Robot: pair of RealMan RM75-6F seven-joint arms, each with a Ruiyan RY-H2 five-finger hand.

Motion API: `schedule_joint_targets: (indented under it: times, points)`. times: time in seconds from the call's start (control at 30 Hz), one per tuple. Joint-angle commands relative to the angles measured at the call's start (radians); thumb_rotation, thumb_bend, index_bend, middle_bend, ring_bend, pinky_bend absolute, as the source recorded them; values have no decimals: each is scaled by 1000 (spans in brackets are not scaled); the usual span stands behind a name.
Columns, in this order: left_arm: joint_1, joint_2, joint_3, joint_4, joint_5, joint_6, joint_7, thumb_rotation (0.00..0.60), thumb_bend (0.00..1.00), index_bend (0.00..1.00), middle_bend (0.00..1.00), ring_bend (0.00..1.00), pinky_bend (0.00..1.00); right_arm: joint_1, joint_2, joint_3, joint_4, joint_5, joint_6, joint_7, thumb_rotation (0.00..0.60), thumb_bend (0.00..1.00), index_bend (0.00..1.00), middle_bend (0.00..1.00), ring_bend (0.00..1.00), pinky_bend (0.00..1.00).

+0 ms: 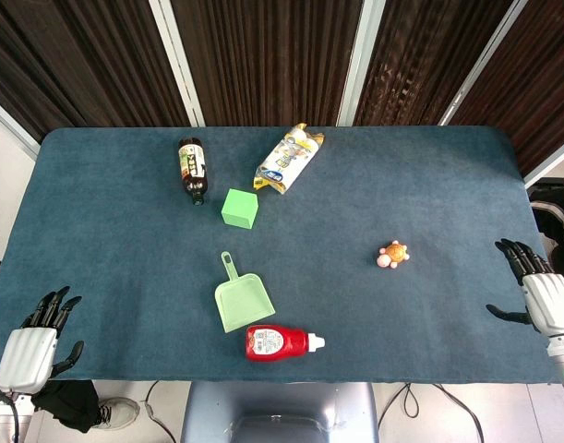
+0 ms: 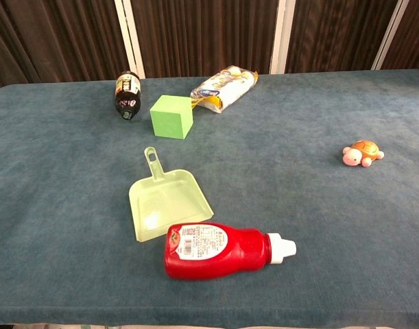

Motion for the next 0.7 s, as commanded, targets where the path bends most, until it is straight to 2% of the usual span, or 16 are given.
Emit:
schedule_joint_targets:
  times: [0.03, 0.47, 0.53, 0.6, 0.7]
  points:
    - [-1, -2, 0, 3, 2, 0, -2, 600, 345, 142, 48, 68, 330, -1, 1, 0, -2, 0, 1, 1, 600, 37, 163, 159, 109, 292]
    - [-5, -7, 1, 30, 4, -7, -40, 600, 345, 142, 49, 69, 331, -3, -5, 4, -12, 16, -9, -35, 600, 37, 164, 159, 128, 292]
    - [-4, -10, 6, 36, 8, -11, -43, 600, 346, 142, 49, 69, 331, 4, -11, 7, -9, 12, -11, -31, 600, 37, 164, 159, 175, 296]
    - [-6, -12, 5, 38, 6, -14, -47, 600, 346, 142, 48, 69, 330, 14, -23, 13, 1, 10, -14, -23, 600, 37, 176, 174, 311, 342]
    - [-11, -15, 1, 39, 6, -16, -48, 600, 346, 142, 48, 69, 331, 45, -38, 18, 12, -6, -34, 0, 600, 36, 236, 197, 681, 637]
